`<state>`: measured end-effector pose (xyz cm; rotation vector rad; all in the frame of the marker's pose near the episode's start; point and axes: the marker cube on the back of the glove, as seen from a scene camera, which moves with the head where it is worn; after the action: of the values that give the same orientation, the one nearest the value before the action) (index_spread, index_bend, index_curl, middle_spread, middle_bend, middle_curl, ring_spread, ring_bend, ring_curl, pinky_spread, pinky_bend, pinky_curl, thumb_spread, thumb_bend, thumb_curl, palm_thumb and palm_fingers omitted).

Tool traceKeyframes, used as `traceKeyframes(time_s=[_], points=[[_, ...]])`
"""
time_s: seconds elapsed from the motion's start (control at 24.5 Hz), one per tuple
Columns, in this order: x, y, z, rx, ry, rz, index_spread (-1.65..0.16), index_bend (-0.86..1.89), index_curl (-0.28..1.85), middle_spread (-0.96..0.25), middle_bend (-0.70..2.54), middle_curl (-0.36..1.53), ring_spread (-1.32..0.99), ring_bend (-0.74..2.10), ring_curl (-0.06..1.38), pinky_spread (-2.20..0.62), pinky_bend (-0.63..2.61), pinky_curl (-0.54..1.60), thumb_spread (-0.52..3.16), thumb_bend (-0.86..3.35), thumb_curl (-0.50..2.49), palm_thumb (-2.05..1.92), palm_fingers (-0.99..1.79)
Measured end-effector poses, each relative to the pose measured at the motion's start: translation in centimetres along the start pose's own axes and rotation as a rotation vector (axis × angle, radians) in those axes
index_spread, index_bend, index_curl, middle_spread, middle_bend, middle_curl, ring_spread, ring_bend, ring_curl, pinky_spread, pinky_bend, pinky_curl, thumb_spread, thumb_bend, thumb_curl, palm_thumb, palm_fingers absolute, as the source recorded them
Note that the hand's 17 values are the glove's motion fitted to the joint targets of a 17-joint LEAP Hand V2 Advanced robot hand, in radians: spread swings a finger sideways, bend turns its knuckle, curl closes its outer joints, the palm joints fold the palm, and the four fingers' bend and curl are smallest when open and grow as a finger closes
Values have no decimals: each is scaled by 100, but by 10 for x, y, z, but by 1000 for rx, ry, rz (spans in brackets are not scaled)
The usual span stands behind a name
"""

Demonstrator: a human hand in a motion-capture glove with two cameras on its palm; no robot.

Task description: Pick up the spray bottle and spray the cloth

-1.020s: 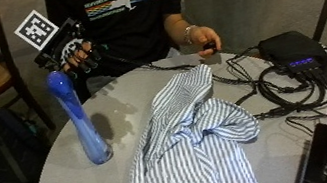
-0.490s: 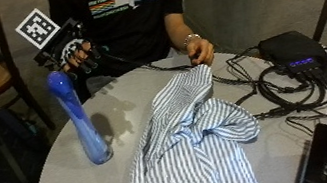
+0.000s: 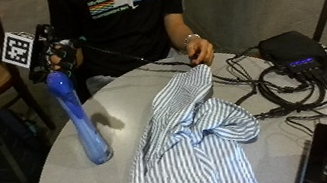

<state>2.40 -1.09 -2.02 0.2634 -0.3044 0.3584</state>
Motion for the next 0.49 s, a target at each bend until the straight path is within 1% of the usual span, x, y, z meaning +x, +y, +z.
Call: traceKeyframes(time_s=[0.12,0.2,0.49], points=[[5,0,-1,5,-92,71,-27,4,24,-4,27,33,-9,33,31,13,47,27,99,18,28,71,96],[7,2,-2,-1,-130,93,-28,5,23,-4,26,34,-9,34,31,12,48,28,99,16,29,71,95],[11,0,0,-4,-107,89,-29,8,22,-3,25,35,-8,34,33,13,52,30,99,16,34,80,91]])
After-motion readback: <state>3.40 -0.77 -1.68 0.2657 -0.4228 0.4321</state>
